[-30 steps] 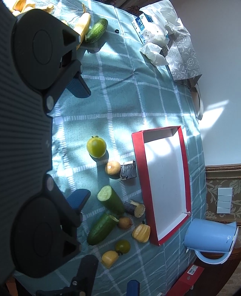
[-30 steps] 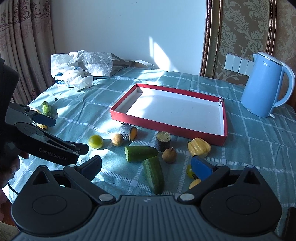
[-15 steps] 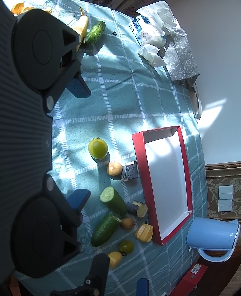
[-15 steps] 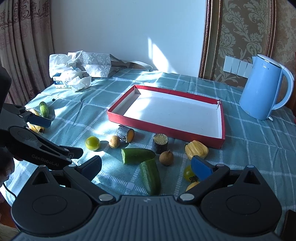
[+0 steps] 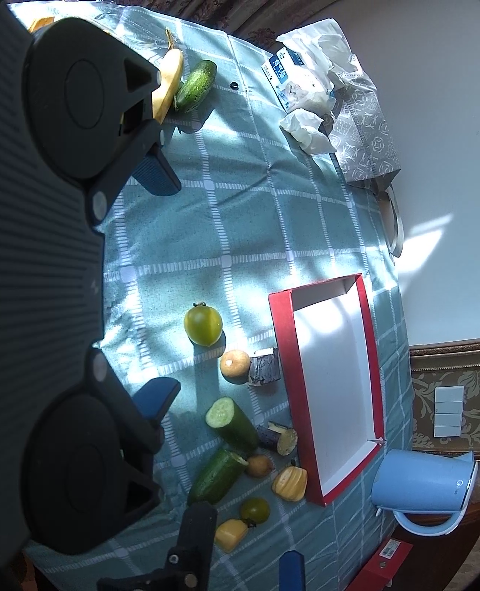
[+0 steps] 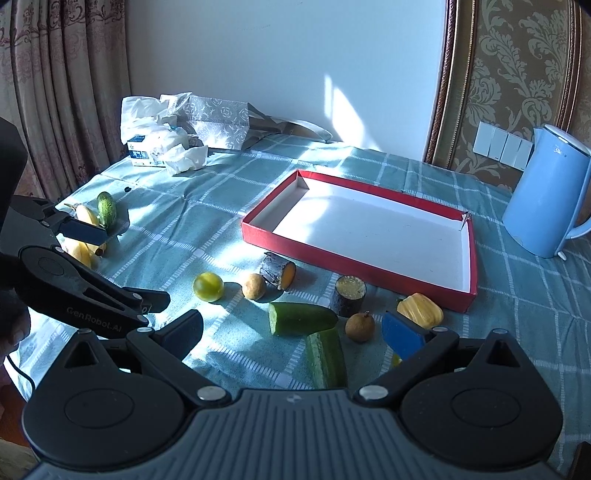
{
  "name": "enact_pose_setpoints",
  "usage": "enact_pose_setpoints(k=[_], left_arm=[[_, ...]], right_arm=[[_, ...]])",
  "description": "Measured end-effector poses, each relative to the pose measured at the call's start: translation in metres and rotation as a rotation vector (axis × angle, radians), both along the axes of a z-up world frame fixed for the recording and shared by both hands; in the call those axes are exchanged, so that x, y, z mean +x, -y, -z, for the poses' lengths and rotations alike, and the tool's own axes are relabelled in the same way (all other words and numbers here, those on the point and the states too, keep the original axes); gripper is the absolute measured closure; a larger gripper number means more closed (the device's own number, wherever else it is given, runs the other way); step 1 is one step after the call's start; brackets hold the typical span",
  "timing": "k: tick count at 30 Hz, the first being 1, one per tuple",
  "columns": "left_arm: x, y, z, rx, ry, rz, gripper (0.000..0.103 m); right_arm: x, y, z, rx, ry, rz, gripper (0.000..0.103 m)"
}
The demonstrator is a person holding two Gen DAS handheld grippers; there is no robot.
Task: Organize fruits
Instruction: 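Move the left gripper toward the yellow-green round fruit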
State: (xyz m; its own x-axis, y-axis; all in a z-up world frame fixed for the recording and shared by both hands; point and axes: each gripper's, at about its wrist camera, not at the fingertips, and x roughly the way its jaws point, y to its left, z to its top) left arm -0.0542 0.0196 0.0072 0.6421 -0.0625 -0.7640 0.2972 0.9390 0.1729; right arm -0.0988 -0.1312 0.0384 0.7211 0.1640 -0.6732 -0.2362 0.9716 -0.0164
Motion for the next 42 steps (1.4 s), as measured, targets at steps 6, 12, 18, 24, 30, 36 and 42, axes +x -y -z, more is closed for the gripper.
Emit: enact_pose_setpoints(k=[6,12,18,24,30,36,42], left_arm=[[0.001,0.002,0.001,-0.001,-0.004,0.010,0.000],[0.000,0.008,0.003,0.001,-0.006,0.034,0.000],[-0.001,0.012,0.003,0.003,-0.006,0.055,0.000],[-0.001,0.013,0.004,0.001,-0.008,0.058,0.000],[0.000,0.013,0.005,0.005,-0.009,0.052,0.000],[0.002,0.012,0.005,0.009,-0.017,0.038,0.000],[0.004,0.010,0.005,0.001,-0.024,0.023,0.000]], right_arm=[[-0.002,0.000,0.001,-0.002,-0.004,-0.002,0.000],[-0.006,0.004,0.003,-0.005,-0.006,0.012,0.000],[-0.007,0.006,0.003,-0.011,-0.005,0.021,0.000],[-0.008,0.008,0.003,-0.016,-0.007,0.024,0.000],[-0.007,0.008,0.002,-0.016,-0.007,0.026,0.000],[-0.007,0.008,0.002,-0.018,-0.008,0.026,0.000],[-0.006,0.008,0.002,-0.018,-0.009,0.025,0.000]])
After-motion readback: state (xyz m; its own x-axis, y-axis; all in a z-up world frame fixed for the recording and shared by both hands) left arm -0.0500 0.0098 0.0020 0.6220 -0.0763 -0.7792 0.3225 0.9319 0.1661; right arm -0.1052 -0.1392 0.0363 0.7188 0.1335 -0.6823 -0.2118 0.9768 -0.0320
